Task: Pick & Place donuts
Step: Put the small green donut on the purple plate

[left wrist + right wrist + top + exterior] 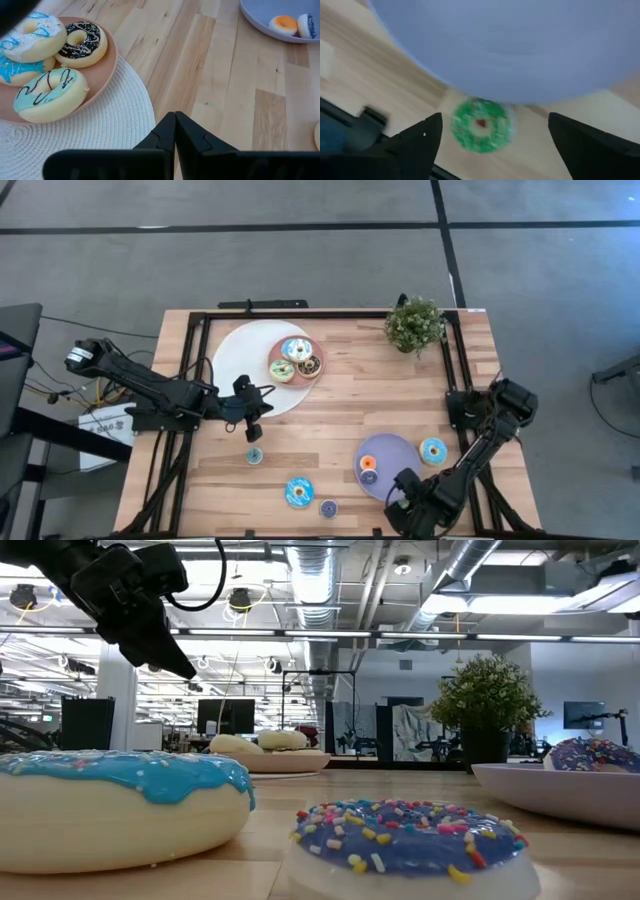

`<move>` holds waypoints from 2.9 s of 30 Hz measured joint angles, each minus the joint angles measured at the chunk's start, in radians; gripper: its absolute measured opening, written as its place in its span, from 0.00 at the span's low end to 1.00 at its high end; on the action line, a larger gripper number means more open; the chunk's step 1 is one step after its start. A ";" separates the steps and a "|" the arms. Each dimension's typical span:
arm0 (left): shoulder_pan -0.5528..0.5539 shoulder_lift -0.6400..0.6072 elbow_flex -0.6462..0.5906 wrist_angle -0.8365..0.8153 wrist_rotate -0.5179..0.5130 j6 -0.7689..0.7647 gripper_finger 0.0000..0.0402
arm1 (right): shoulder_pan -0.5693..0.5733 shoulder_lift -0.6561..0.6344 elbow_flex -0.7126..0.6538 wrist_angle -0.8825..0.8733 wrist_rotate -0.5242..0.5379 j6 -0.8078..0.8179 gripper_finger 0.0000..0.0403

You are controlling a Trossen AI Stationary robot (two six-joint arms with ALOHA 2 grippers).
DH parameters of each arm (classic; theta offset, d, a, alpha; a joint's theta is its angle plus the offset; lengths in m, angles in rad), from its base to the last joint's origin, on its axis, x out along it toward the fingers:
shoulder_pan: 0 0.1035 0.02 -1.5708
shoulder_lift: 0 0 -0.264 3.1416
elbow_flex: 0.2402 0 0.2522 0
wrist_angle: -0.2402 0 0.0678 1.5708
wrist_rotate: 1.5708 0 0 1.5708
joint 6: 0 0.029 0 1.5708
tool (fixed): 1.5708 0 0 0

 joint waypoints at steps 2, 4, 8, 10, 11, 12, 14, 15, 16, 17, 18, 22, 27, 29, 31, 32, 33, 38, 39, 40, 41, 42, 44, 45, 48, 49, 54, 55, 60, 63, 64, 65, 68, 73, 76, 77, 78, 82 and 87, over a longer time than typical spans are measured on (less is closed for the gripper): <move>0.000 0.000 0.000 0.000 -0.002 0.000 0.00 | -0.011 0.011 0.000 0.015 -0.001 -0.016 0.89; 0.000 0.000 0.000 -0.001 -0.006 0.001 0.00 | -0.016 0.018 0.000 0.023 -0.005 -0.022 0.89; 0.000 0.000 -0.001 -0.002 -0.009 0.001 0.00 | -0.010 0.019 0.000 0.016 -0.021 -0.021 0.88; 0.000 0.000 -0.001 -0.001 -0.009 0.001 0.00 | -0.010 0.019 0.000 0.009 -0.035 -0.021 0.86; 0.000 0.000 -0.001 -0.001 -0.009 0.001 0.00 | -0.010 0.019 0.000 0.007 -0.045 -0.021 0.84; 0.000 0.000 -0.001 -0.001 -0.009 0.001 0.00 | -0.010 0.027 -0.001 0.013 -0.057 -0.022 0.83; 0.000 0.000 -0.001 0.000 -0.009 0.001 0.00 | -0.011 0.052 -0.002 0.034 -0.077 -0.022 0.81; 0.000 0.000 -0.001 0.000 -0.009 -0.001 0.00 | -0.012 0.061 -0.001 0.040 -0.082 -0.028 0.80; 0.000 0.000 -0.001 0.000 -0.009 -0.003 0.00 | -0.013 0.069 0.000 0.049 -0.084 -0.030 0.79; 0.000 0.000 -0.001 0.000 -0.009 -0.004 0.00 | -0.012 0.074 0.000 0.054 -0.081 -0.030 0.78; 0.000 0.000 -0.001 0.000 -0.009 -0.004 0.00 | -0.012 0.076 0.000 0.055 -0.079 -0.030 0.78; 0.000 0.000 -0.001 0.000 -0.009 -0.005 0.00 | -0.012 0.066 -0.001 0.049 -0.086 -0.030 0.77; 0.000 0.000 -0.002 0.000 -0.009 -0.006 0.00 | -0.013 0.061 -0.002 0.049 -0.110 -0.030 0.71; 0.000 0.000 -0.002 0.000 -0.009 -0.007 0.00 | -0.013 0.062 0.006 0.039 -0.128 -0.031 0.67; 0.000 0.000 -0.002 0.000 -0.009 -0.007 0.00 | -0.012 0.049 0.012 0.024 -0.164 -0.055 0.63; 0.000 0.000 -0.002 0.000 -0.009 -0.007 0.00 | -0.012 0.033 0.014 0.019 -0.176 -0.067 0.61; 0.000 0.000 -0.002 0.000 -0.009 -0.007 0.00 | -0.011 0.014 0.018 0.017 -0.178 -0.073 0.59; 0.000 0.000 -0.002 0.001 -0.009 -0.016 0.00 | -0.009 -0.110 0.023 -0.079 -0.097 -0.074 0.50; -0.001 0.000 -0.002 0.001 -0.009 -0.017 0.00 | -0.009 -0.137 0.022 -0.108 -0.057 -0.074 0.48; -0.001 0.000 -0.002 0.000 -0.009 -0.021 0.00 | -0.009 -0.162 0.021 -0.127 -0.029 -0.075 0.46; -0.001 0.000 -0.002 0.001 -0.008 -0.024 0.00 | -0.011 -0.182 0.022 -0.130 -0.018 -0.075 0.45; 0.000 0.000 -0.002 0.001 -0.009 -0.025 0.00 | -0.012 -0.195 0.023 -0.131 -0.016 -0.075 0.43; -0.001 0.000 -0.002 0.000 -0.008 -0.025 0.00 | -0.010 -0.200 0.023 -0.135 -0.014 -0.080 0.41; -0.001 0.000 -0.002 0.000 -0.008 -0.025 0.00 | -0.008 -0.194 0.023 -0.127 -0.006 -0.082 0.40; 0.000 0.000 -0.002 0.000 -0.008 -0.026 0.00 | 0.007 -0.149 0.023 -0.124 -0.003 -0.042 0.41; -0.001 0.000 -0.002 0.000 -0.009 -0.025 0.00 | 0.012 -0.127 0.023 -0.116 -0.014 -0.029 0.42; -0.001 0.000 -0.002 0.000 -0.009 -0.025 0.00 | 0.034 -0.010 0.021 -0.059 -0.133 0.018 0.53; -0.001 0.000 -0.002 0.000 -0.009 -0.025 0.00 | 0.035 0.007 0.021 -0.034 -0.158 0.028 0.56; -0.001 0.000 -0.002 0.000 -0.010 -0.025 0.00 | 0.028 0.039 0.021 0.030 -0.188 0.019 0.69; 0.000 0.000 -0.002 0.000 -0.011 -0.025 0.00 | 0.028 0.027 0.021 0.018 -0.184 0.007 0.73; -0.001 0.000 -0.002 0.000 -0.011 -0.026 0.00 | 0.028 0.019 0.021 0.011 -0.184 0.007 0.74; -0.001 0.000 -0.002 0.000 -0.011 -0.029 0.00 | 0.028 0.014 0.021 0.009 -0.184 0.008 0.75; -0.001 0.000 -0.002 0.000 -0.011 -0.031 0.00 | 0.030 0.018 0.022 -0.002 -0.170 0.013 0.76; -0.001 0.000 -0.002 0.000 -0.012 -0.032 0.00 | 0.028 0.018 0.010 0.001 -0.102 0.013 0.76; -0.001 0.000 -0.002 0.000 -0.012 -0.032 0.00 | 0.028 0.019 0.005 0.015 -0.095 0.013 0.76; -0.001 0.000 -0.002 0.000 -0.013 -0.032 0.00 | 0.027 0.018 0.000 0.024 -0.094 0.013 0.76; -0.001 0.000 -0.002 0.000 -0.013 -0.032 0.00 | 0.028 0.019 -0.007 0.033 -0.093 0.013 0.76; -0.001 0.000 -0.002 0.000 -0.013 -0.033 0.00 | 0.028 0.019 -0.019 0.042 -0.067 0.015 0.76; -0.001 0.000 -0.002 0.000 -0.013 -0.033 0.00 | 0.027 0.016 -0.060 0.103 -0.064 0.031 0.76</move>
